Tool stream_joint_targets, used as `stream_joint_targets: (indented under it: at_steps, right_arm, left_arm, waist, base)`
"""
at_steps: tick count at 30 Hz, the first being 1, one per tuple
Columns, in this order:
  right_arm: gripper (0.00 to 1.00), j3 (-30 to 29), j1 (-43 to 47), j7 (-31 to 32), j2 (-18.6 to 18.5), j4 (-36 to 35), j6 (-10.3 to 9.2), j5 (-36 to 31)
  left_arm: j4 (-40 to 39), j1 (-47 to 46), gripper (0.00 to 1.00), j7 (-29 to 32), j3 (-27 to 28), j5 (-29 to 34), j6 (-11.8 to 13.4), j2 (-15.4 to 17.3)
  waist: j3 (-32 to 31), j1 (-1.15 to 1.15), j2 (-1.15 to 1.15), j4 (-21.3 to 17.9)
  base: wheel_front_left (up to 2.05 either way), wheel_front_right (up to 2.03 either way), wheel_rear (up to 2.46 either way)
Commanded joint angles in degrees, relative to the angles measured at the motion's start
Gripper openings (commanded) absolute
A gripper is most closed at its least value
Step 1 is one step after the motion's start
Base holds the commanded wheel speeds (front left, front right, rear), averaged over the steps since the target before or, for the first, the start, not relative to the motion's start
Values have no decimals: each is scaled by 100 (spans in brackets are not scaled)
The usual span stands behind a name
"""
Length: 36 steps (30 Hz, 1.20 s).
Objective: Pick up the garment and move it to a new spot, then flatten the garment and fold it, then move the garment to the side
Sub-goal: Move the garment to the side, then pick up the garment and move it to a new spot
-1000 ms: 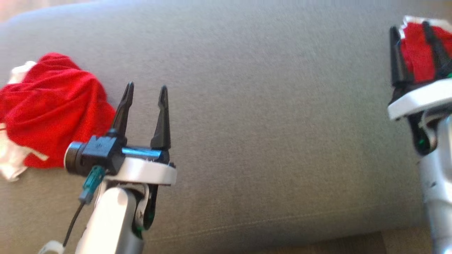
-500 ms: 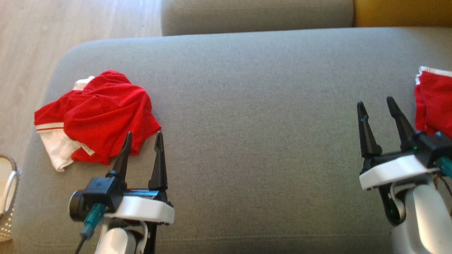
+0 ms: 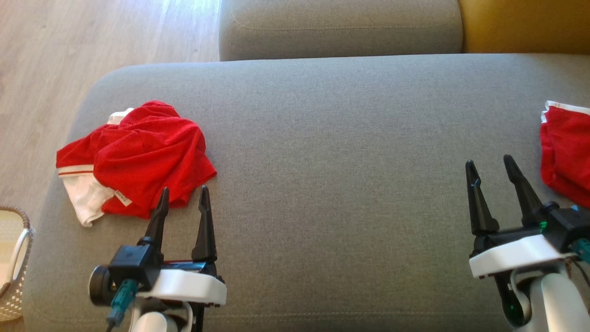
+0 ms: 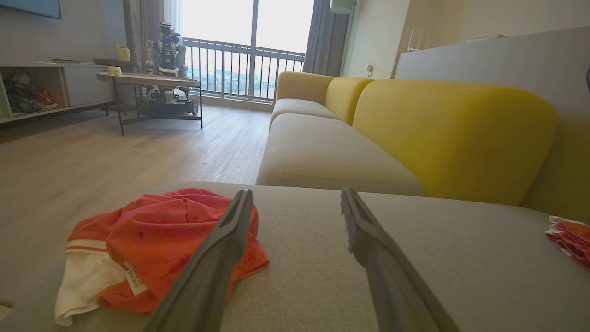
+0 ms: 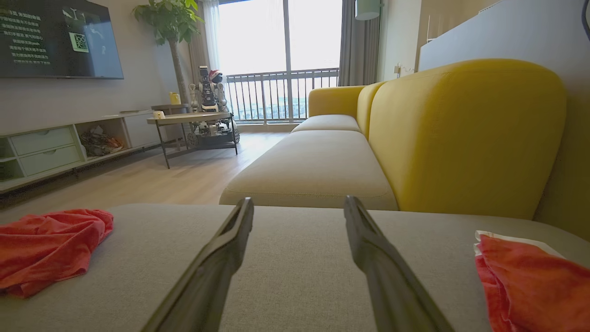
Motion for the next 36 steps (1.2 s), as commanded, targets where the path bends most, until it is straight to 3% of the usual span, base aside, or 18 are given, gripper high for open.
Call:
stream_joint_targets:
  at_steps: [1, 36]
  right_arm:
    - [100, 123, -84, -37, 3, -224, -2, 36]
    - [100, 168, -35, -37, 4, -205, -2, 32]
  left_arm:
    - [-212, -133, 100, -28, 185, 2, 17, -4]
    - [-244, -193, 100, -28, 94, -39, 106, -5]
  waist:
    - [-6, 1, 0, -10]
    - [106, 1, 0, -132]
  base:
    - [0, 0, 0]
    - [0, 0, 0]
